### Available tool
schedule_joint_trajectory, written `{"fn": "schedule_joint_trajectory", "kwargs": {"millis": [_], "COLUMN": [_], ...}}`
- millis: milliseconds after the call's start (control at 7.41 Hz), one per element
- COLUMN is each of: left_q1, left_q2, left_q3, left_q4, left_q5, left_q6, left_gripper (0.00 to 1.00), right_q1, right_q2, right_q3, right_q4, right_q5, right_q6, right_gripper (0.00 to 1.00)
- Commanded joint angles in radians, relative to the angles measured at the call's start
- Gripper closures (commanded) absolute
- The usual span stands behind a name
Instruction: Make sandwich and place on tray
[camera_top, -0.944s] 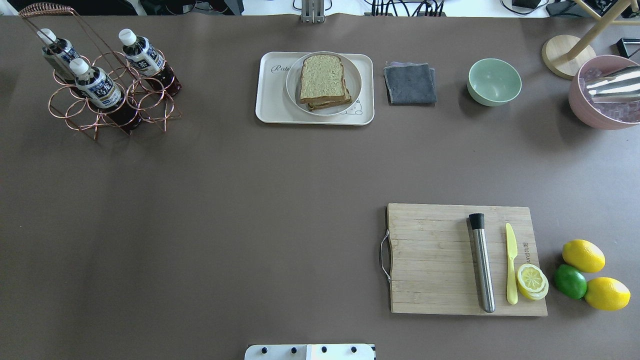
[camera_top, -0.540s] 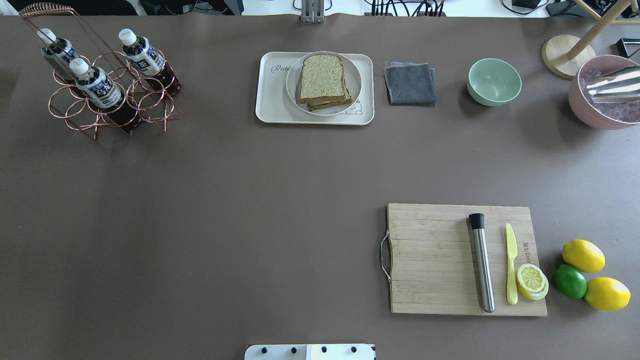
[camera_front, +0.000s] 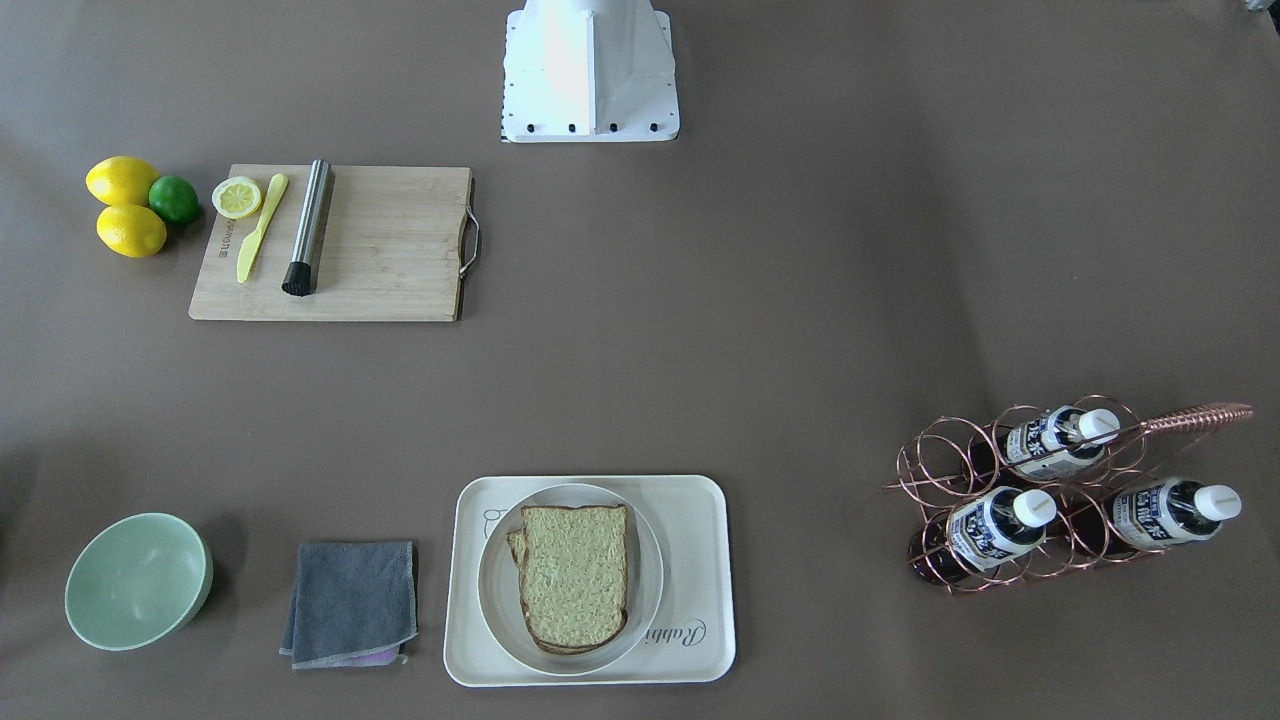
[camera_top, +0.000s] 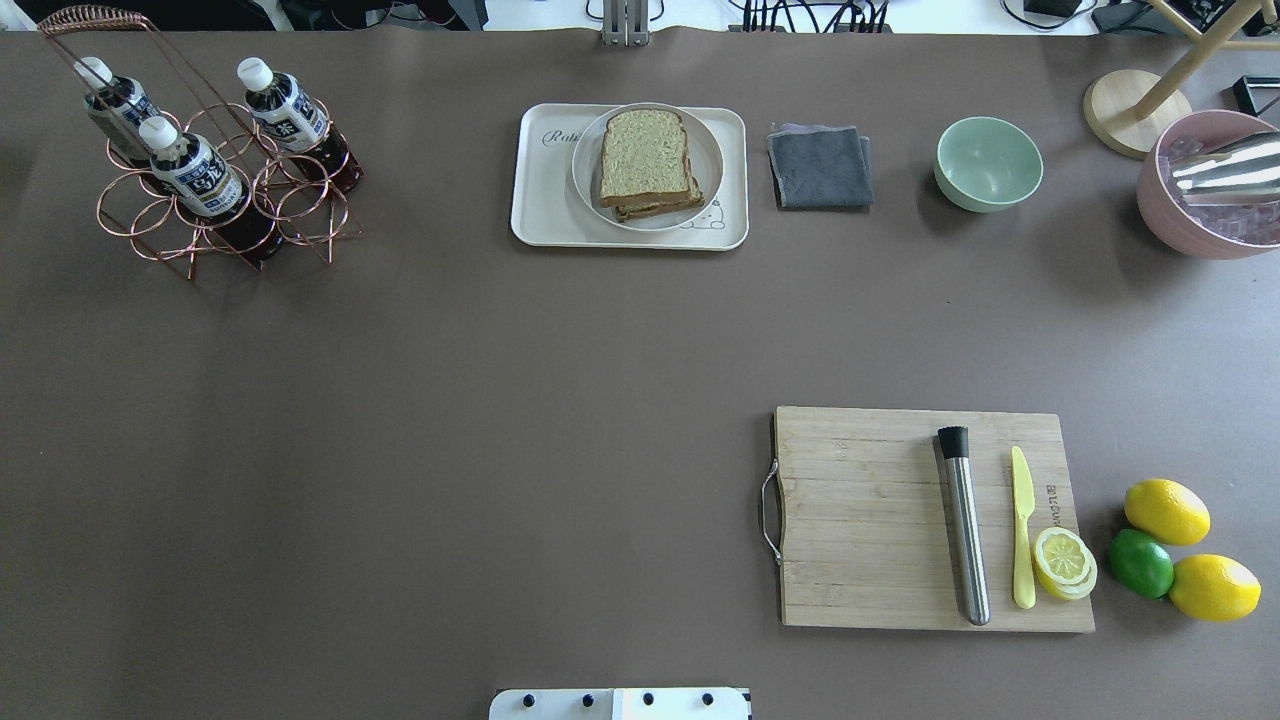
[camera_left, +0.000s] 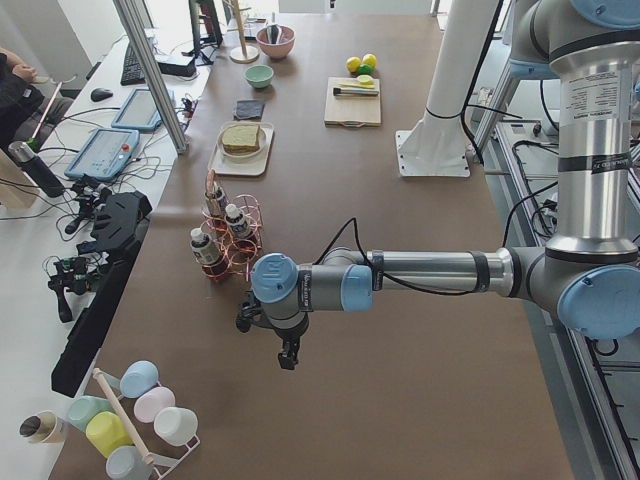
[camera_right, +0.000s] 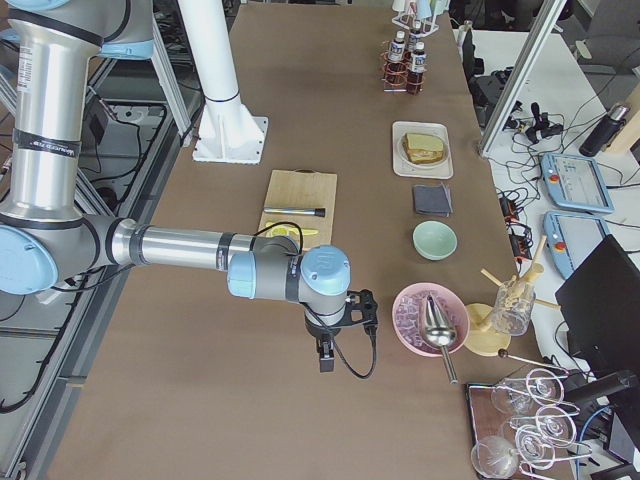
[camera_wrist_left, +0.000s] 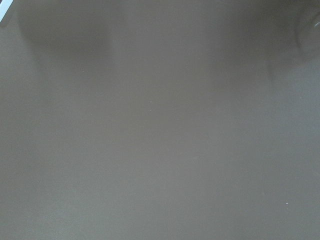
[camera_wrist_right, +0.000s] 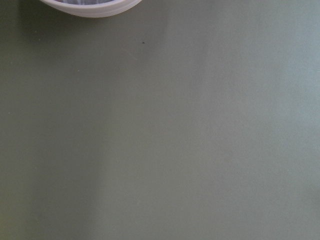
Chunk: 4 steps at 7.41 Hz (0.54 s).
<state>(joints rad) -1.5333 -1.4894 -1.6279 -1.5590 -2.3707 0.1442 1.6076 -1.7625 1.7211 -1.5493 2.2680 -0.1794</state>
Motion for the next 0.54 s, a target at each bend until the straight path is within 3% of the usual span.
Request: {"fn": "schedule_joint_trajectory", "kwargs": {"millis": [0, 405], "left_q1": [-0.001, -0.002], "left_q2": [0.001, 0.008], "left_q3": [0.000, 0.005], "left_q4": [0.001, 0.002], "left_q5": [-0.001, -0.001], "left_q6": [0.000, 0.000], "left_gripper": [0.01, 0.01], "right_q1": [0.000, 0.000], "right_q2": [0.000, 0.002], "right_q3": [0.000, 0.000], "right_q4": [0.000, 0.000], "right_q5": [-0.001, -0.001], "right_q6": [0.001, 0.000], "right_gripper": [0.00, 0.00]}}
